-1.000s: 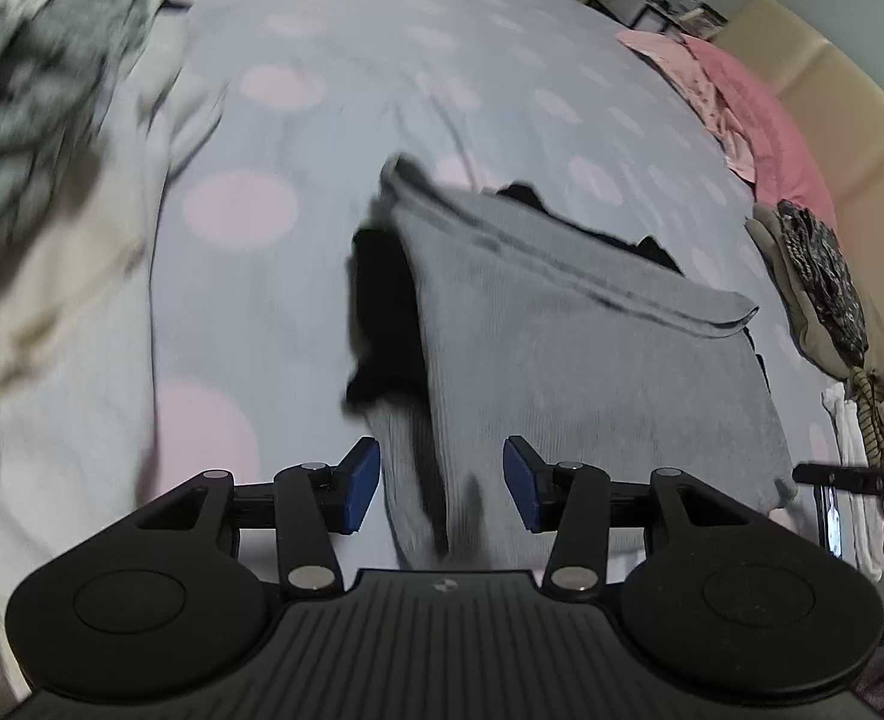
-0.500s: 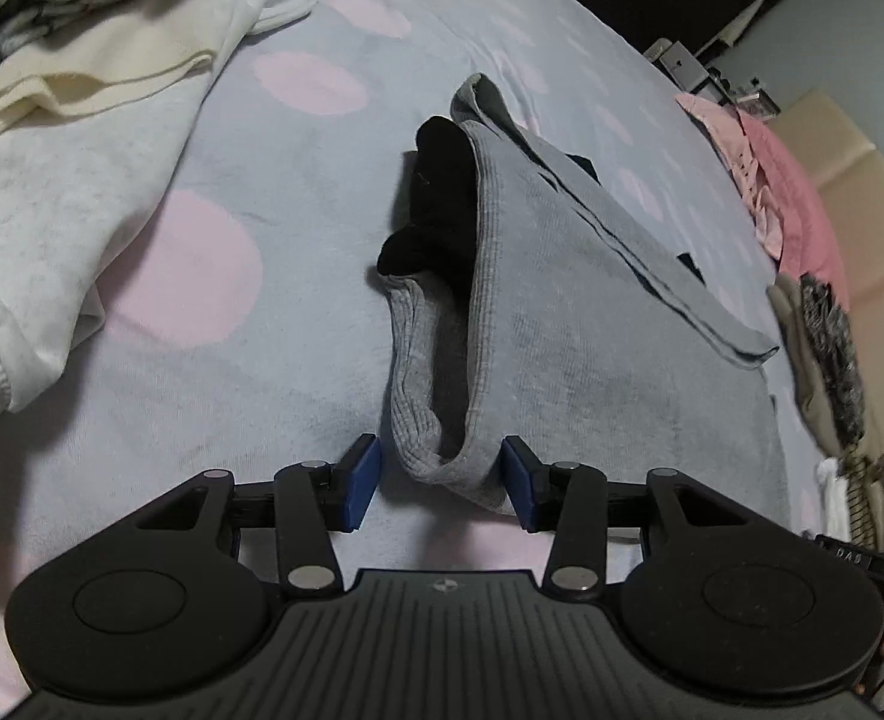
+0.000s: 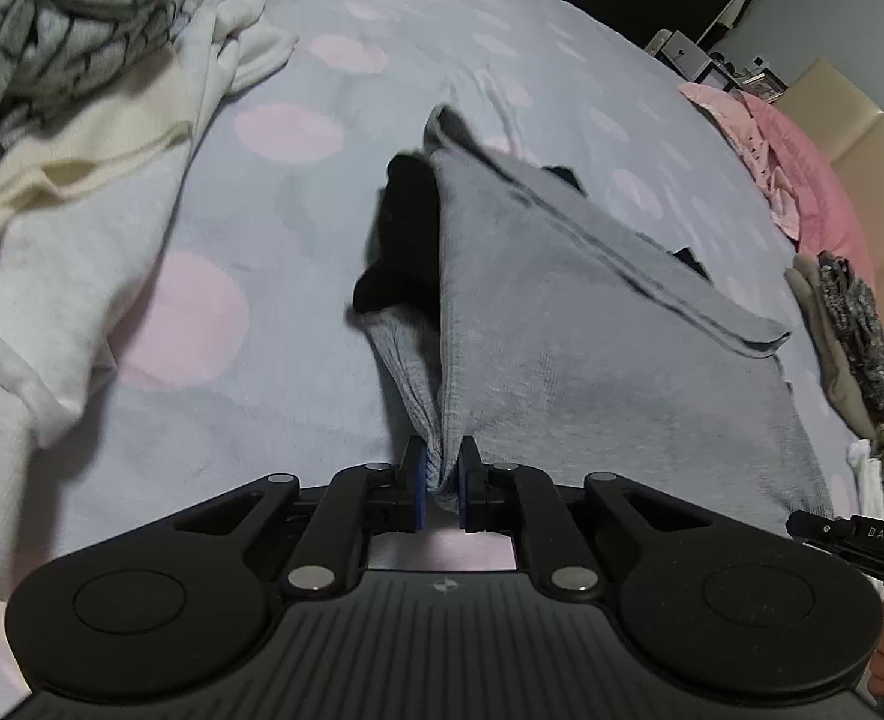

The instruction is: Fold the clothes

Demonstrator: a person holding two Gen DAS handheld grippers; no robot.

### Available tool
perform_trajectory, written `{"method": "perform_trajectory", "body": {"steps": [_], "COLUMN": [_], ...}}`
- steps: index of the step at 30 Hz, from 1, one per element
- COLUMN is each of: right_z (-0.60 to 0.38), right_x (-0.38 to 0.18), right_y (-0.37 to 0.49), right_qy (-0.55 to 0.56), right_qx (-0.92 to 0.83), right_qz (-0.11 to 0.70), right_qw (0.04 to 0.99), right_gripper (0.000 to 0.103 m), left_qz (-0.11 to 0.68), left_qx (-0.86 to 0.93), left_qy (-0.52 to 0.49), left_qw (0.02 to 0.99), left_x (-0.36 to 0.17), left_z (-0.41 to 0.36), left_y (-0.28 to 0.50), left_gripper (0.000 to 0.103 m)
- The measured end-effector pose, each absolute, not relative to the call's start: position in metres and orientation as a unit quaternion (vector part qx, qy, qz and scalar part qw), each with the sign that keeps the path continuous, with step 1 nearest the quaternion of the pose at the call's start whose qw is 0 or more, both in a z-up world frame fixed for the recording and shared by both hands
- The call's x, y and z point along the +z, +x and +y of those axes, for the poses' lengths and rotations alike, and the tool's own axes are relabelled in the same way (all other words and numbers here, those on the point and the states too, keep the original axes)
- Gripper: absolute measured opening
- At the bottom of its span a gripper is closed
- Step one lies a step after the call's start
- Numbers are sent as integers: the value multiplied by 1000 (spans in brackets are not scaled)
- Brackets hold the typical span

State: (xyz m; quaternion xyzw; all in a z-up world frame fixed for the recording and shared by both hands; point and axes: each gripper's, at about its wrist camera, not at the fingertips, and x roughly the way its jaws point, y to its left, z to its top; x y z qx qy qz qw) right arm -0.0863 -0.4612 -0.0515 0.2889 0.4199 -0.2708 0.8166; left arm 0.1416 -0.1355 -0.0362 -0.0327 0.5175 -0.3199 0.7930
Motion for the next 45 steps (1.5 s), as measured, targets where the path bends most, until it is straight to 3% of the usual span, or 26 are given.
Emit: {"method": "perform_trajectory", "body": {"steps": [15, 29, 32, 36, 38, 39, 41, 45], "right_z": [-395, -363, -360, -352, -347, -344, -338, -330], "right_x": [-12, -62, -55, -33, -23, -17, -8, 3], "right_y": [-147, -162, -168, -177, -182, -184, -185, -184], "right_qy": [225, 159, 153, 152, 149, 146, 131, 107], "right_qx": [-223, -196, -195, -194, -193, -192, -192, -194], "right_qz": [514, 575, 573, 525, 498, 481, 440, 380], "right_qw": [797, 778, 781, 814, 832, 842, 868, 898], "right_gripper": [9, 11, 15, 36, 45, 53, 62, 63], "left_qz": [557, 565, 560, 520, 486, 463, 428, 403], "left_qx": [-351, -333, -331, -360, -373, -376, -388, -429], "left_qy": [67, 151, 137, 98, 81, 74, 62, 44], "left_qw": [750, 740, 747, 768, 786, 799, 814, 807], "left_x": [13, -27, -19, 5, 17, 21, 29, 37], "left_z": [-82, -73, -64, -53, -52, -53, -55, -64], "left_y": [83, 54, 52, 45, 41, 38, 33, 27], "left_gripper": [7, 12, 14, 22, 50, 54, 55, 55]}}
